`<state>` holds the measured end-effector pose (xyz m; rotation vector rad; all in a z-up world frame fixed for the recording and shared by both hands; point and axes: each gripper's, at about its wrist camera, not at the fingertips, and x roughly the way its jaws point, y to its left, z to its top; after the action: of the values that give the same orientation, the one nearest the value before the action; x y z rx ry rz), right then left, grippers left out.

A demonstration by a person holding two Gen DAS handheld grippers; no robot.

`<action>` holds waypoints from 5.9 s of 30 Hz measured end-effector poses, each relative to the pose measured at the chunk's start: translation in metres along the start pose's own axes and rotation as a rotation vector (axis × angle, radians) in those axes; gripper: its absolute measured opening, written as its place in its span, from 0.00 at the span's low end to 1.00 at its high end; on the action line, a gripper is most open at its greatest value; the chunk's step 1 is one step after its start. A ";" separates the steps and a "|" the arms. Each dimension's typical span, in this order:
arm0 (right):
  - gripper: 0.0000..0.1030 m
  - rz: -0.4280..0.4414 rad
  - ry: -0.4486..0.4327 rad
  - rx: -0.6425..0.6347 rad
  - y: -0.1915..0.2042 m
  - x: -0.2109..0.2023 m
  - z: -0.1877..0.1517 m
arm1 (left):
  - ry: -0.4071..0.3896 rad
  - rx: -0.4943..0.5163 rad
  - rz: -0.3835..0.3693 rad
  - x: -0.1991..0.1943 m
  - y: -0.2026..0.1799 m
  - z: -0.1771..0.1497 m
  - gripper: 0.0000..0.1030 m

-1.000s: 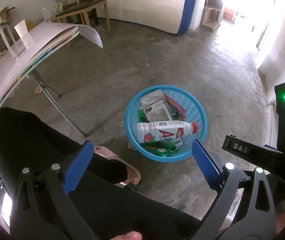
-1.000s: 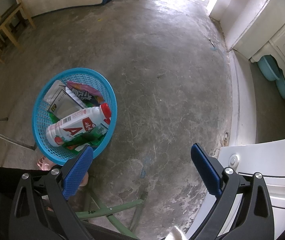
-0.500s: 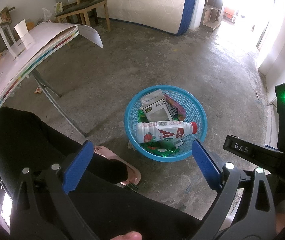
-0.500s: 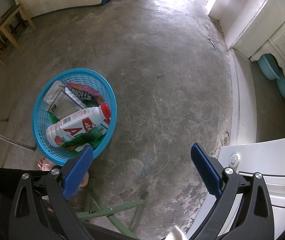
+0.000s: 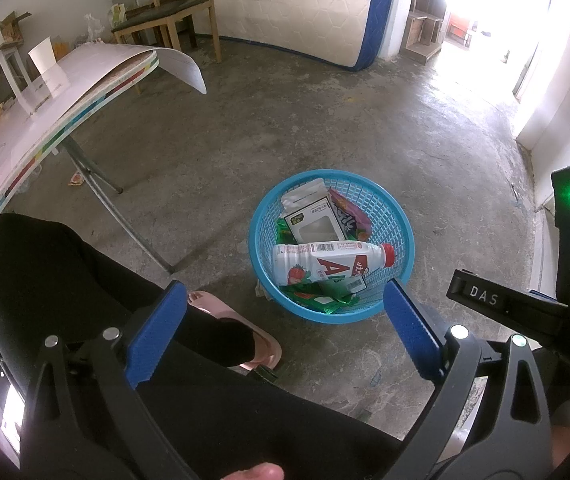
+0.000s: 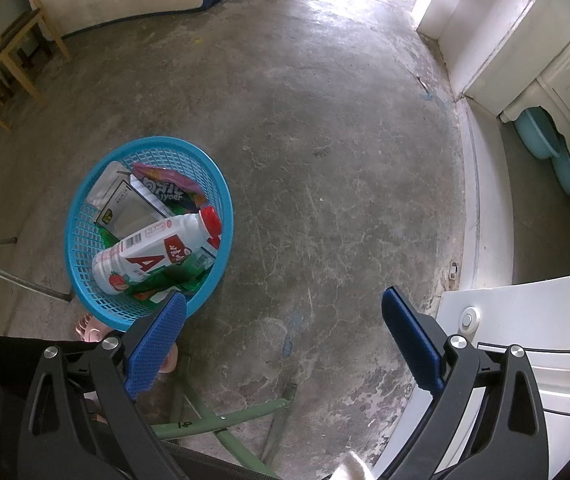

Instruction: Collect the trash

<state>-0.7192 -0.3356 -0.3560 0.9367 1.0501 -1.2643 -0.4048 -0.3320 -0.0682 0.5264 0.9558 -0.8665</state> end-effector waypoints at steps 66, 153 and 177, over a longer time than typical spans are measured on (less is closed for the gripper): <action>0.93 -0.074 -0.042 -0.004 0.013 -0.014 0.007 | 0.026 -0.015 -0.024 0.009 0.002 0.001 0.92; 0.93 -0.021 0.030 0.013 0.006 0.006 -0.003 | 0.051 -0.049 -0.048 0.009 0.013 -0.003 0.92; 0.93 -0.025 0.034 0.018 0.003 0.006 -0.002 | 0.051 -0.049 -0.050 0.009 0.011 0.000 0.92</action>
<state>-0.7163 -0.3349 -0.3625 0.9649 1.0815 -1.2839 -0.3930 -0.3296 -0.0757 0.4863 1.0383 -0.8755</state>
